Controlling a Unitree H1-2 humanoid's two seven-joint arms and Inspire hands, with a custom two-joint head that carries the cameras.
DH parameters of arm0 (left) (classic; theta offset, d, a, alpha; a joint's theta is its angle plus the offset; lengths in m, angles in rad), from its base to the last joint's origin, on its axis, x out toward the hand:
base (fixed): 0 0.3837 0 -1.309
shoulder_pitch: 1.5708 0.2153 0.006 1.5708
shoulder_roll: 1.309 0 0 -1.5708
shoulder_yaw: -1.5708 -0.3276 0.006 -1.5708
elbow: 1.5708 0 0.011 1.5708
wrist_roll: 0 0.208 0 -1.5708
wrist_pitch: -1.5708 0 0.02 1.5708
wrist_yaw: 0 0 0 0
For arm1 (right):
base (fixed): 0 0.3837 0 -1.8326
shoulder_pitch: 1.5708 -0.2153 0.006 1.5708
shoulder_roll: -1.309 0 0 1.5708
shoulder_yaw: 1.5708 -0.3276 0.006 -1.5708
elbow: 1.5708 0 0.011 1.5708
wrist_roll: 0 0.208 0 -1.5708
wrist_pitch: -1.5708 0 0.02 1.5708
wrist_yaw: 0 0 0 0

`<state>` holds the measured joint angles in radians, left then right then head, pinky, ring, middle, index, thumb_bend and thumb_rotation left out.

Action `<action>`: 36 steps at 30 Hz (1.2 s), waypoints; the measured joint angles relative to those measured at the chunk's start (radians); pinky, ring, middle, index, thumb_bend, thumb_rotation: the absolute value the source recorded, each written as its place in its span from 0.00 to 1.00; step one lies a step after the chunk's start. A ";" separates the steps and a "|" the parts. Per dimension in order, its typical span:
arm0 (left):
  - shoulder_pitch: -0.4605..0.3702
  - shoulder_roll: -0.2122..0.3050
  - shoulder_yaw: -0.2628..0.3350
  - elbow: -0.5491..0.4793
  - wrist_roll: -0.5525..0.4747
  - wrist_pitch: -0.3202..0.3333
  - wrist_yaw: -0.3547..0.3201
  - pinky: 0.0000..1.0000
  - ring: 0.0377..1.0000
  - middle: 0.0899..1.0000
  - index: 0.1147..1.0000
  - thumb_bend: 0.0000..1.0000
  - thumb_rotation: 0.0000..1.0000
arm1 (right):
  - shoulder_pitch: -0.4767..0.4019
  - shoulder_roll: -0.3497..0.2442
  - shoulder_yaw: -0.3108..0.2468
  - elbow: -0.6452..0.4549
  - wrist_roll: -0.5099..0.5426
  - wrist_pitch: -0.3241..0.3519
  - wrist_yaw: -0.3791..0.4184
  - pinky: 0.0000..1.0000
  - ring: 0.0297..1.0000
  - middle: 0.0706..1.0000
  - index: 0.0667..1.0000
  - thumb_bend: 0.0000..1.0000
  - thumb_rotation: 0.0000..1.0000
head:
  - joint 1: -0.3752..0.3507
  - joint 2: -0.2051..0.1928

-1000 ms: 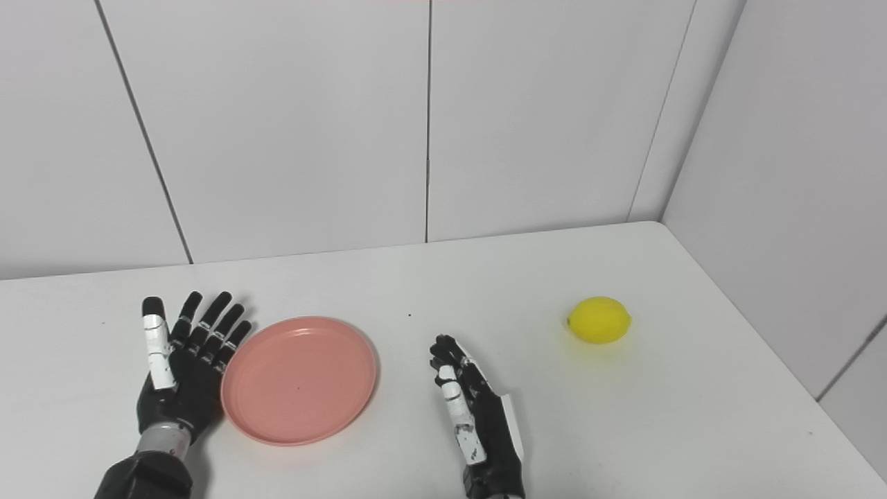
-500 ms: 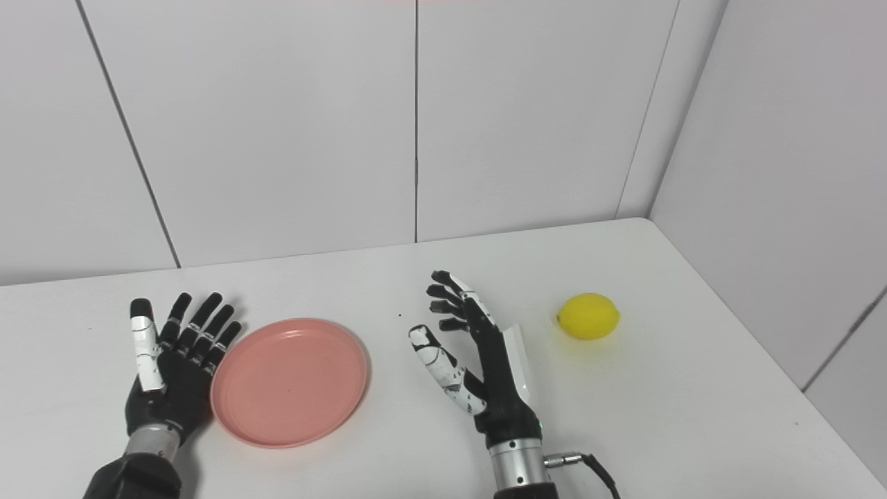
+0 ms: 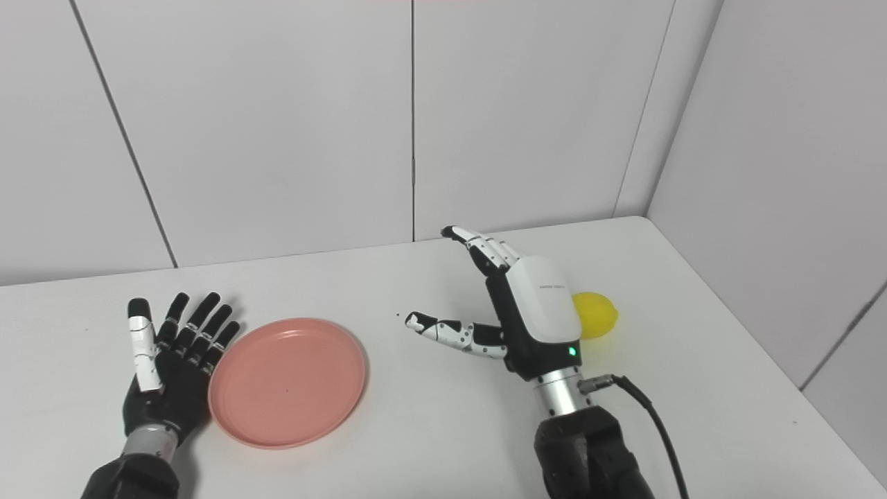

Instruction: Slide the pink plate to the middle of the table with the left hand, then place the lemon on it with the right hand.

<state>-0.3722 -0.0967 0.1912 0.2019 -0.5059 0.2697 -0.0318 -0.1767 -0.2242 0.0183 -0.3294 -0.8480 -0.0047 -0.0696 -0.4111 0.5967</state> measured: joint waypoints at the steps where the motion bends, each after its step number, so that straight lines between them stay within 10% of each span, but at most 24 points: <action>1: 0.000 0.000 0.000 0.000 0.000 0.000 0.000 0.86 0.83 0.80 0.94 0.82 0.76 | -0.009 -0.016 -0.005 0.006 -0.006 0.000 0.000 0.67 0.74 0.76 0.74 0.72 0.85 | 0.000 -0.003; 17: -0.002 0.011 -0.003 0.012 0.000 -0.001 -0.023 0.86 0.84 0.81 0.96 0.83 0.77 | -0.053 -0.191 -0.021 0.165 -0.189 0.017 0.015 0.74 0.72 0.71 0.71 0.78 0.82 | 0.000 -0.012; 36: -0.001 0.011 -0.006 0.007 0.002 -0.001 -0.023 0.85 0.84 0.81 0.96 0.80 0.78 | -0.048 -0.257 -0.082 0.355 -0.118 0.050 -0.013 0.65 0.67 0.69 0.71 0.76 0.76 | 0.008 -0.005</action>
<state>-0.3732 -0.0860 0.1856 0.2088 -0.5040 0.2687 -0.0544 -0.2243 -0.4808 -0.0641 0.0258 -0.9658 0.0450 -0.0829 -0.4034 0.5921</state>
